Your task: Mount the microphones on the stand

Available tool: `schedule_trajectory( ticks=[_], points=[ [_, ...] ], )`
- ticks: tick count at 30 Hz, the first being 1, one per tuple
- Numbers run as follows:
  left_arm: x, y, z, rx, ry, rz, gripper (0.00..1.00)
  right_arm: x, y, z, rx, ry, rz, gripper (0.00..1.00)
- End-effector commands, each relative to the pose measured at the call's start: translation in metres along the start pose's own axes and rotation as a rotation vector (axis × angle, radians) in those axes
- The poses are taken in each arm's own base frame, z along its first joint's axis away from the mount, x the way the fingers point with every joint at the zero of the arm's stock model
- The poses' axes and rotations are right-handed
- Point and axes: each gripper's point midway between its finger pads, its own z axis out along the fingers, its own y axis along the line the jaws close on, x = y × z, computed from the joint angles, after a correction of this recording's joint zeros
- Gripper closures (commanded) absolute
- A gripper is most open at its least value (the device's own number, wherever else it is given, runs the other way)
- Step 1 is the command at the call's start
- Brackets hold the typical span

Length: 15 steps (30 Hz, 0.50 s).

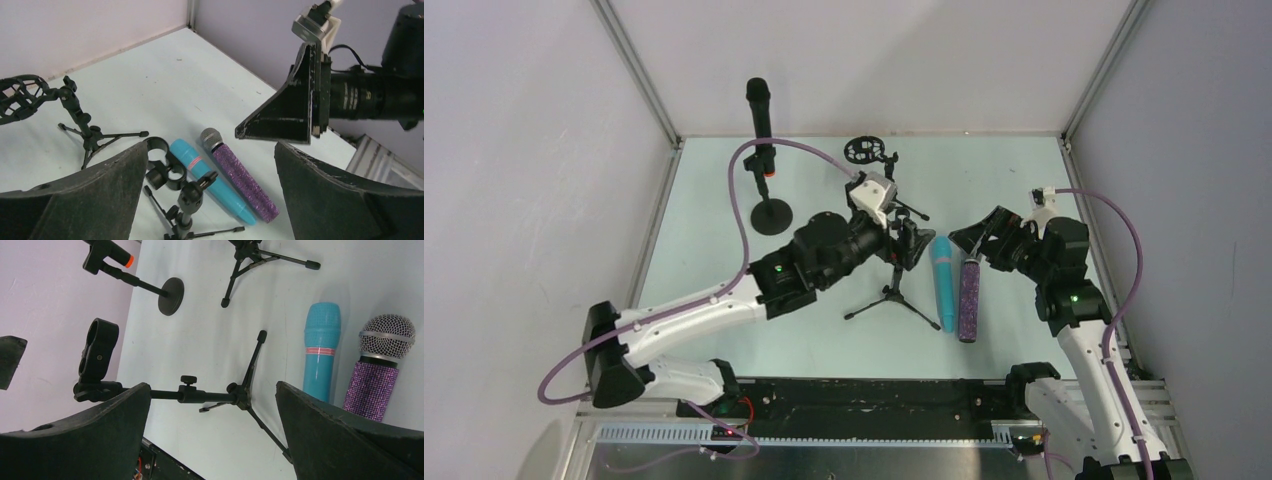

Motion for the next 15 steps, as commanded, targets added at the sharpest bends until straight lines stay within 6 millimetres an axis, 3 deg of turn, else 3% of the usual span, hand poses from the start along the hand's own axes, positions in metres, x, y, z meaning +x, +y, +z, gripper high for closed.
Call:
schedule_trajectory(
  ticks=[1,2,3,4,5,9,15],
  points=[
    [-0.014,0.004,0.014,-0.190,-0.054,-0.087,0.00,-0.001,0.000,0.001,-0.011,-0.003,-0.018,0.01],
    [-0.013,0.008,0.014,-0.245,-0.041,-0.088,0.00,0.000,-0.001,0.001,-0.009,-0.002,-0.017,0.01],
    [0.004,0.012,0.017,-0.280,0.018,-0.063,0.00,0.000,-0.001,0.001,-0.008,-0.001,-0.016,0.00],
    [0.000,0.015,0.018,-0.318,0.018,-0.072,0.00,0.001,-0.002,0.001,-0.007,0.000,-0.016,0.01],
    [0.015,0.020,0.021,-0.355,0.068,-0.049,0.00,0.002,-0.002,0.001,-0.007,0.000,-0.015,0.01],
    [0.034,0.020,0.030,-0.379,0.111,-0.059,0.02,0.003,-0.004,0.002,-0.006,0.002,-0.014,0.00],
    [0.055,0.018,0.039,-0.373,0.156,-0.059,0.13,0.003,-0.004,0.001,-0.002,0.000,-0.016,0.01]
  ],
)
